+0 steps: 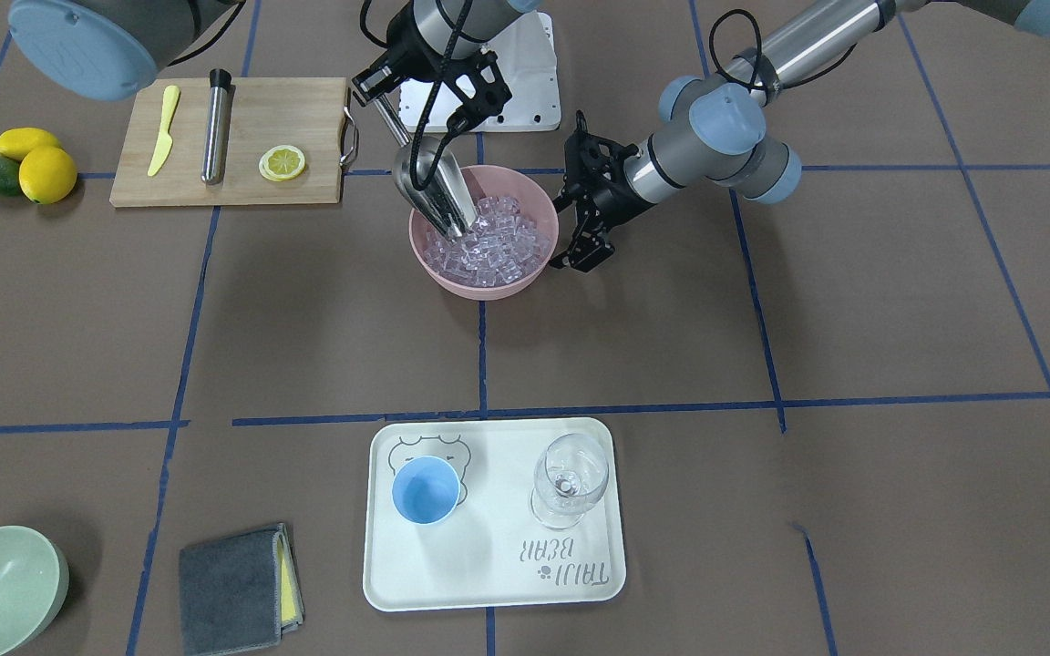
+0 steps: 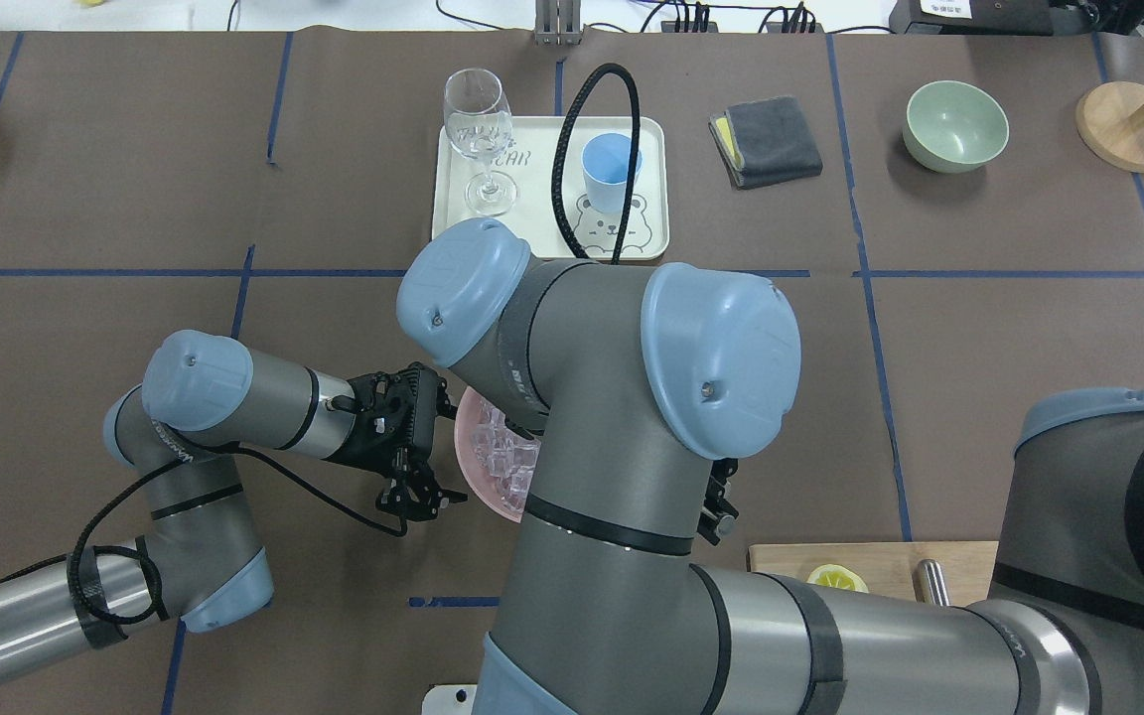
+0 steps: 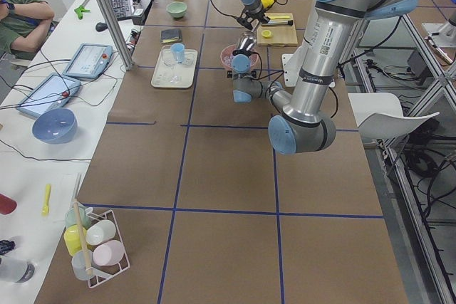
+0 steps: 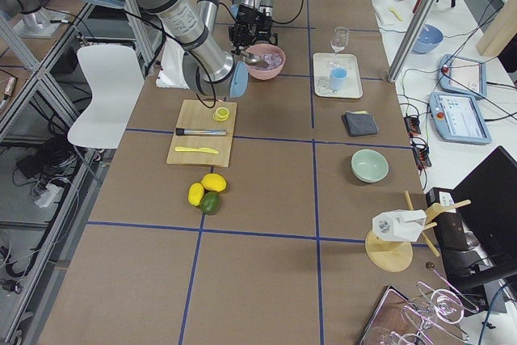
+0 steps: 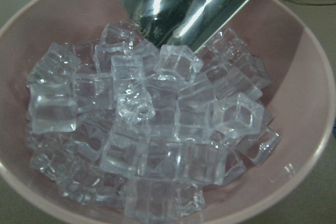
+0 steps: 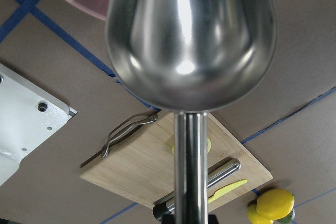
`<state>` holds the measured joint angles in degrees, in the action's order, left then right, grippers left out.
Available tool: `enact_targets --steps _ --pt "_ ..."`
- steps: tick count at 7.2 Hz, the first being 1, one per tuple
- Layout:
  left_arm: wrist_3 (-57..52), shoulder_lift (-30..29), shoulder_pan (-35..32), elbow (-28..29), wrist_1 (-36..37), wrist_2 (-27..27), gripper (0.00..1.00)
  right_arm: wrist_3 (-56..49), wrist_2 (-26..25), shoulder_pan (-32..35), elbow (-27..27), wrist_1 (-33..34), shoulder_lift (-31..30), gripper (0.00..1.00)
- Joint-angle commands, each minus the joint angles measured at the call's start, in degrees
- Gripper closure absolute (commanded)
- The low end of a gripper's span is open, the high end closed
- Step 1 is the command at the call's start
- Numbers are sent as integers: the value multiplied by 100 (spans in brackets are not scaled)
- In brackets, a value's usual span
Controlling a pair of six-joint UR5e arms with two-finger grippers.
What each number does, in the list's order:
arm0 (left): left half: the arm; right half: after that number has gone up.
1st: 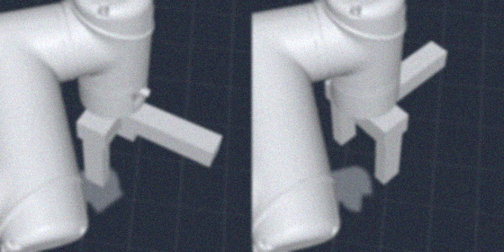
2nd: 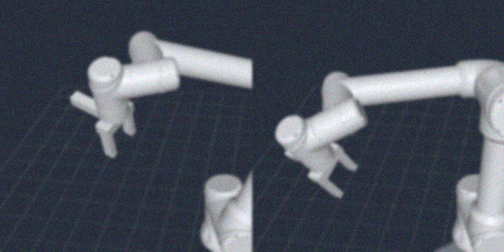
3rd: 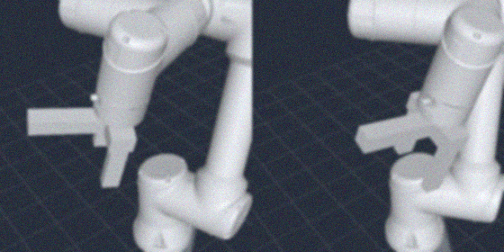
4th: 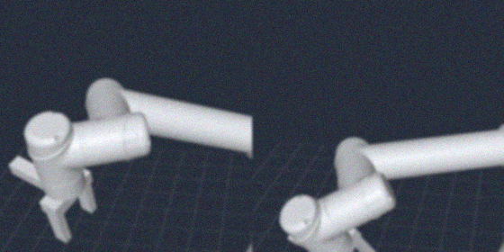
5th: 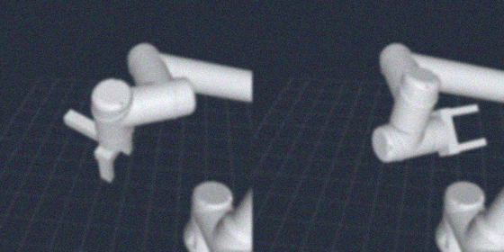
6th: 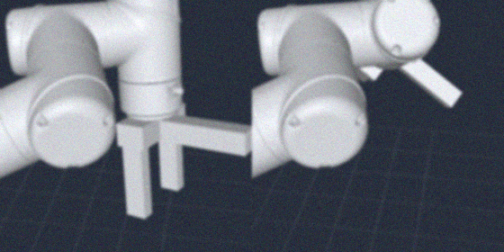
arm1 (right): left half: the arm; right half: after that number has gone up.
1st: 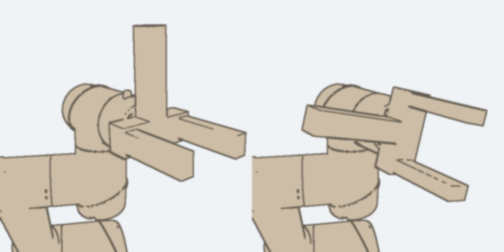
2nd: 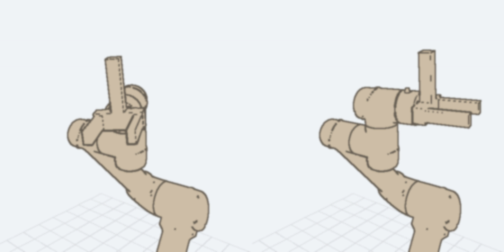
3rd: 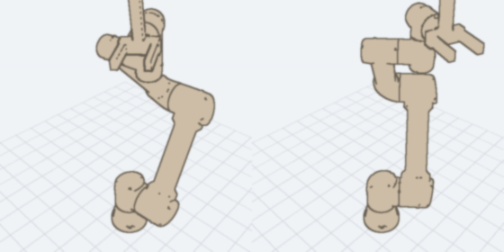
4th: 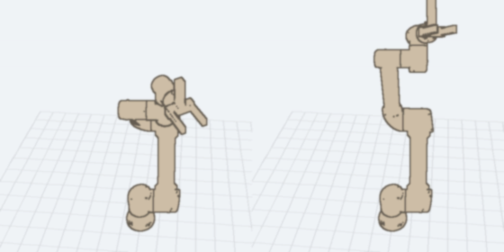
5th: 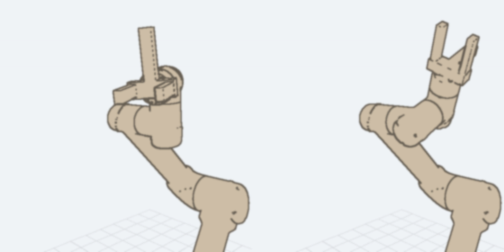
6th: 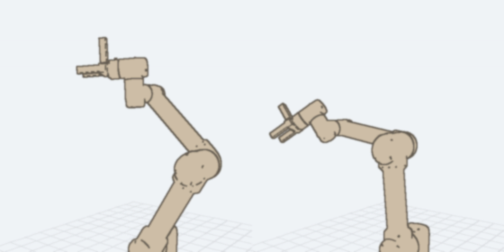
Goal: Put ice in cup with scoop
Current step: 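Dig the scoop into the ice cubes while the left gripper holds the bowl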
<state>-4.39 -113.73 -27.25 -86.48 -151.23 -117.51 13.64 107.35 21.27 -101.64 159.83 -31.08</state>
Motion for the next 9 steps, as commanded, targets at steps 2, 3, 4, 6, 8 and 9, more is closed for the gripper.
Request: enact_targets --steps 2,3,4,6,8,9 --pt "0 -9 0 0 6 26 0 -46 -91 -26 520 -756 -20 100" --pt "0 -9 0 0 6 26 0 -46 -91 -18 505 -1039 -142 100" --pt "0 -9 0 0 6 26 0 -46 -83 -17 470 -1337 -309 100" --pt "0 -9 0 0 6 35 0 -11 -83 -17 304 -1821 -651 100" --pt "0 -18 0 0 6 44 0 33 -83 -17 -361 -2279 -1318 100" --pt "0 -18 0 0 6 44 0 42 -83 -26 -495 -2289 -1400 100"
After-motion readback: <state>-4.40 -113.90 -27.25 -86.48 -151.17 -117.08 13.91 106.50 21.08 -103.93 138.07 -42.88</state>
